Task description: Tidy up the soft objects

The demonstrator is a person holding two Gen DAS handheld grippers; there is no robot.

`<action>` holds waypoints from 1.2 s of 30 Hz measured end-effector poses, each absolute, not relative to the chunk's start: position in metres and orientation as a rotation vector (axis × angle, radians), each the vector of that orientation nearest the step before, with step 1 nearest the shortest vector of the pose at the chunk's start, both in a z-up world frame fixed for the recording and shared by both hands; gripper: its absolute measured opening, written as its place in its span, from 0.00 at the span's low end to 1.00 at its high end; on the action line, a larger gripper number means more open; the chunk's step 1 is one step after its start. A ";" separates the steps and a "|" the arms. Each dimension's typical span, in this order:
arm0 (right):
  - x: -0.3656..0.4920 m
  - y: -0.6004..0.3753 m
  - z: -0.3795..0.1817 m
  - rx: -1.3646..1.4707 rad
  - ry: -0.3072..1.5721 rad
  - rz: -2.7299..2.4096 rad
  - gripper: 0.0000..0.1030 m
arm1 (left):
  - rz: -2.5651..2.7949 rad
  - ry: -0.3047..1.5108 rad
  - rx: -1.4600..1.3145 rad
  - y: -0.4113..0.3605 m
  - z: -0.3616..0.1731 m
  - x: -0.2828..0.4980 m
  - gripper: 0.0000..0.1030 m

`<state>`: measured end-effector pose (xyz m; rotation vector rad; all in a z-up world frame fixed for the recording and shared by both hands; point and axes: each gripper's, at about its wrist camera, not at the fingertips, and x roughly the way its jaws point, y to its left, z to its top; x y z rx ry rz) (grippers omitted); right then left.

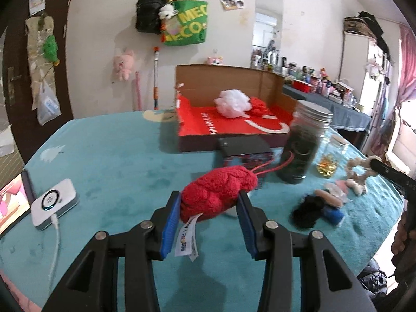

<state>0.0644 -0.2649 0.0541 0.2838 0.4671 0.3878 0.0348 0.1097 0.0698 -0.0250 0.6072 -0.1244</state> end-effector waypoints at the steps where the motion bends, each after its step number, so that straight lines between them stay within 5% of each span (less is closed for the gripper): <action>1: 0.066 -0.268 0.053 0.290 0.471 0.383 0.12 | -0.116 0.614 -0.029 0.114 0.069 0.036 0.44; 36: 0.211 -0.319 0.059 0.440 0.804 0.527 0.12 | -0.316 0.815 0.033 0.154 0.071 0.172 0.44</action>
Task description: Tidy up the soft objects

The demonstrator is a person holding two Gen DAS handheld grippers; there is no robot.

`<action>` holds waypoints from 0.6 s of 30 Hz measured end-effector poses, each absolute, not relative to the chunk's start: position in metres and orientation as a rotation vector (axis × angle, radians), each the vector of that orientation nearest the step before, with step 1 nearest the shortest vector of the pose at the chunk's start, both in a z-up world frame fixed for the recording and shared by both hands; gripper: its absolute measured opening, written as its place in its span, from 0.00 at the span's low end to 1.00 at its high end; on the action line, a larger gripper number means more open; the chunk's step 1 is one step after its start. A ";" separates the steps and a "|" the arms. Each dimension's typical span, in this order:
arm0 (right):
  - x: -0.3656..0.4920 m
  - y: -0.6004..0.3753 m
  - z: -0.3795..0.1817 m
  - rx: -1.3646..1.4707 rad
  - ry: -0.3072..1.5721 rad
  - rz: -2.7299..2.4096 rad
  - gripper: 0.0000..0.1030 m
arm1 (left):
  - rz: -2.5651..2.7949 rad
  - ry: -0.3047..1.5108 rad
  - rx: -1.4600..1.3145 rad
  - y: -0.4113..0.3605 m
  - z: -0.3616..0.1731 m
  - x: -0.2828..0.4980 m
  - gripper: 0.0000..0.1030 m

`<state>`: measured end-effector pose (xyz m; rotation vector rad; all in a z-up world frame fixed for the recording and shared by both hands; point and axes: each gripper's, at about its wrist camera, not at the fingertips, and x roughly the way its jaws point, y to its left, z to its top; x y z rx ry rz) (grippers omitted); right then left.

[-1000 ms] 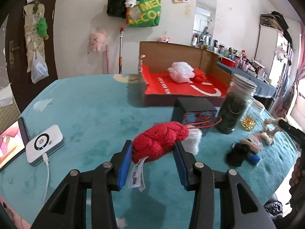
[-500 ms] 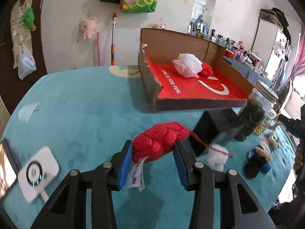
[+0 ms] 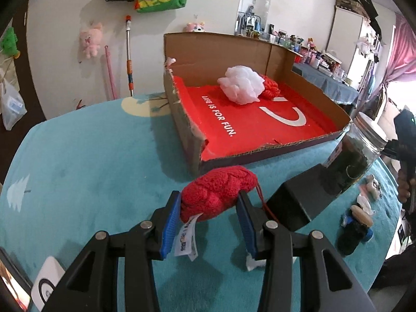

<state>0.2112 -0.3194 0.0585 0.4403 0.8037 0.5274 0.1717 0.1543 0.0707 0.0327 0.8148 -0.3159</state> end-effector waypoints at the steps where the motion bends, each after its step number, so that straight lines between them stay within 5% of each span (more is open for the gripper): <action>1: 0.214 -0.318 0.060 0.435 0.806 0.531 0.12 | -0.321 0.814 0.038 0.154 0.072 0.173 0.44; 18: 0.253 -0.281 0.119 0.352 0.750 0.676 0.12 | -0.403 0.758 0.013 0.123 0.118 0.211 0.44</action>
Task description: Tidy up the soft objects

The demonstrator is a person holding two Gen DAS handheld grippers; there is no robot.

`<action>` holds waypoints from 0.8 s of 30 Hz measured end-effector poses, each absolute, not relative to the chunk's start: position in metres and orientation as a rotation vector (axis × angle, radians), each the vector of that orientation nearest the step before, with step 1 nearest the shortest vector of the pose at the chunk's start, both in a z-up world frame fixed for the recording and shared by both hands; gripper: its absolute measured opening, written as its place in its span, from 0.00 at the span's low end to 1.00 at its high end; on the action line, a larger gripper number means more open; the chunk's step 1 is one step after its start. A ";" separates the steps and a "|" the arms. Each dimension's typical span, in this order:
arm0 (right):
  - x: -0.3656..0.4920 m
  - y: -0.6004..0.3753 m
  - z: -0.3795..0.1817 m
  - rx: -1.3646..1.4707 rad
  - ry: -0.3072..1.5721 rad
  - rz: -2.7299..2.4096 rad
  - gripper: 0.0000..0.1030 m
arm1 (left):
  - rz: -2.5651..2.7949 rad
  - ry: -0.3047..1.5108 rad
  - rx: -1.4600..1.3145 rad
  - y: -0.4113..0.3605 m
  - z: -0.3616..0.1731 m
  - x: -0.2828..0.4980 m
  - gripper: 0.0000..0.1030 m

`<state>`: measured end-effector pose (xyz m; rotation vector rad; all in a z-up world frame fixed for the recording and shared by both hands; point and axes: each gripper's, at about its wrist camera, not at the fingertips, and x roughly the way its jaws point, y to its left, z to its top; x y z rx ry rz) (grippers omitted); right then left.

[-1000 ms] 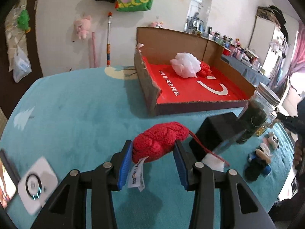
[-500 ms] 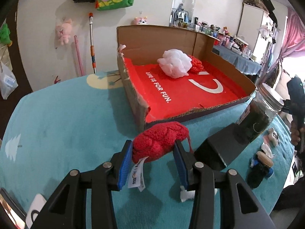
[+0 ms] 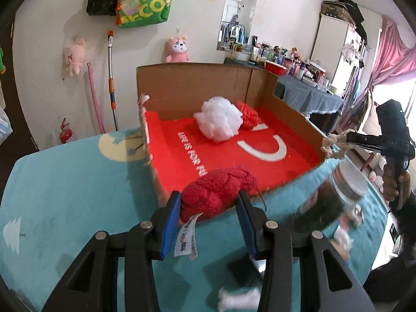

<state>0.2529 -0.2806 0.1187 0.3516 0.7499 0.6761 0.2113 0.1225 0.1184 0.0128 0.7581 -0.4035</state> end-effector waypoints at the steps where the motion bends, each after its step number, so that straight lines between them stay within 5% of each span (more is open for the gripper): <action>1: 0.259 -0.275 0.124 0.336 0.742 0.676 0.12 | -0.402 0.760 0.013 0.118 0.120 0.217 0.44; 24: 0.427 -0.185 0.084 0.007 1.047 0.373 0.12 | -0.067 1.042 0.202 0.049 0.074 0.369 0.45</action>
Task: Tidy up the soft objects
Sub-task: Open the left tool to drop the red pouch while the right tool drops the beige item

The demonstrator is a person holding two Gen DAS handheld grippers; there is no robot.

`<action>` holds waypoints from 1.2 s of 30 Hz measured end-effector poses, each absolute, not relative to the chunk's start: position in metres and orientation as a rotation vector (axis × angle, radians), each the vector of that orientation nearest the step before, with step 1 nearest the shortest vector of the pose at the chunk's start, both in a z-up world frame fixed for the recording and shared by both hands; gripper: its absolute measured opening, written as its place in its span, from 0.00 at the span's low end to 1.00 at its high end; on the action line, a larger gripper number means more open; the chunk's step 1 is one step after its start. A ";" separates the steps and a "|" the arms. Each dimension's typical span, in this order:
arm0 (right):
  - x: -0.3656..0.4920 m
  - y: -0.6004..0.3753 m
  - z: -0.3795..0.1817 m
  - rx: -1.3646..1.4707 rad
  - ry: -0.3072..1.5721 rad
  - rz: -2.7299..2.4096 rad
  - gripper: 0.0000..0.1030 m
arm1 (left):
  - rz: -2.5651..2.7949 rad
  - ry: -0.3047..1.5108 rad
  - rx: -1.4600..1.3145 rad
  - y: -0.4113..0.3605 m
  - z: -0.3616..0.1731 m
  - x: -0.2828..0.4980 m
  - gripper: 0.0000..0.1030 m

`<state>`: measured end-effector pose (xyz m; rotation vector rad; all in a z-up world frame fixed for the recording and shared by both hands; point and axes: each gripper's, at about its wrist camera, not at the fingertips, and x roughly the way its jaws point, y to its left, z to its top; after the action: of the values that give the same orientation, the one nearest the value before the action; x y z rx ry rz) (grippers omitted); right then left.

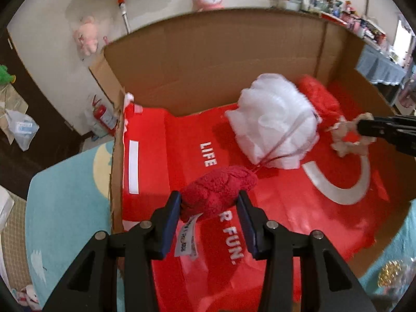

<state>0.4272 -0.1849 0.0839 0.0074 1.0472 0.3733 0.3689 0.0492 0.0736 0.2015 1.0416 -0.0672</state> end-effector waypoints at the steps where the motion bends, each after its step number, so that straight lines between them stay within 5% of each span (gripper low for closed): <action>1: 0.429 -0.187 0.082 0.009 1.049 0.363 0.12 | -0.053 1.047 0.201 0.050 0.071 0.371 0.45; 16: 0.429 -0.184 0.086 -0.093 1.028 0.331 0.14 | -0.013 1.032 0.221 0.050 0.061 0.375 0.52; 19: 0.426 -0.182 0.088 -0.108 1.020 0.332 0.15 | -0.033 1.019 0.197 0.052 0.061 0.372 0.65; 22: 0.424 -0.176 0.089 -0.114 1.005 0.324 0.30 | -0.026 0.978 0.175 0.057 0.069 0.365 0.72; 23: 0.423 -0.175 0.090 -0.119 0.999 0.326 0.52 | -0.028 0.970 0.172 0.058 0.072 0.363 0.74; 25: 0.419 -0.173 0.093 -0.130 0.967 0.323 0.75 | -0.035 0.955 0.155 0.060 0.077 0.357 0.77; 36: 0.374 -0.172 0.142 -0.120 0.842 0.326 0.75 | -0.088 0.785 0.056 0.055 0.132 0.297 0.99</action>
<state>0.3741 -0.1721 0.1420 -0.1198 0.8416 0.3261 0.2970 0.0555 0.1320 0.0563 0.7847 -0.0875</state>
